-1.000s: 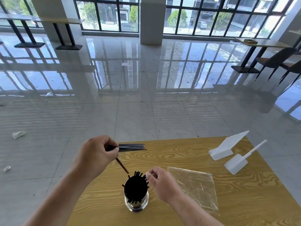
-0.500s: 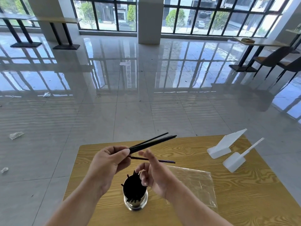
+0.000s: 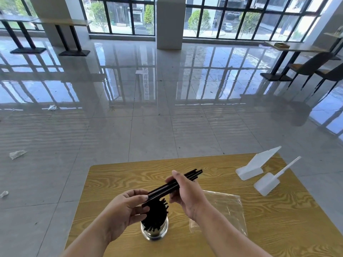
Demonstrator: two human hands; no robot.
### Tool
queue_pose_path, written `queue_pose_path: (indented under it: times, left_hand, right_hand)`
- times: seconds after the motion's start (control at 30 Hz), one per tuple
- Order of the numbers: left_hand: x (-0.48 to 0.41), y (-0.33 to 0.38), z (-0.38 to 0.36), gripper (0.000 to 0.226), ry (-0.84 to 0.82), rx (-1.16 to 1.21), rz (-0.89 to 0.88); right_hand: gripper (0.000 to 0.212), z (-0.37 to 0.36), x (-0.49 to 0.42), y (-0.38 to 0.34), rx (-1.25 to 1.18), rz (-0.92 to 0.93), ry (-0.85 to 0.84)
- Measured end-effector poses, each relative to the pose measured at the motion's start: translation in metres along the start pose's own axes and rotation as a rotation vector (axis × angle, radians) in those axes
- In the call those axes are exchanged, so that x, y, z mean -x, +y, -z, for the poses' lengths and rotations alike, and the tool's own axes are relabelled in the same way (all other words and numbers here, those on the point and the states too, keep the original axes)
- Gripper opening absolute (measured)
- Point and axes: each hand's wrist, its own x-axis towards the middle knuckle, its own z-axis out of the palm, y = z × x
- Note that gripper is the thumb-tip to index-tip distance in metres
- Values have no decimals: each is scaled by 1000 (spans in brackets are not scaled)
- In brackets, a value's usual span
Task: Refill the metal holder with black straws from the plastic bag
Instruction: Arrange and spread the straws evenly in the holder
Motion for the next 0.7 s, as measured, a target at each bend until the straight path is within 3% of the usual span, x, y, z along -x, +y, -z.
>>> queue_pose_path:
  times: [0.17,0.3,0.47,0.6,0.7]
  left_hand:
    - [-7,-11,8,35,177,-322,-44]
    - [-8,-15,13,41,204,-507,-31]
    - [-13,-22,20,65,178,-644,-11]
    - [-14,-26,16,100,165,-863,-31]
    - [-17,-30,11,120,155,-983,-39]
  right_hand:
    - [40,-1,-3,3,399,166,14]
    - [45,-4,-3,13,590,237,-45]
    - [55,-10,-11,27,690,331,-103]
    - [40,-10,-18,39,814,226,-133]
    - [50,-5,-20,43,874,187,-127]
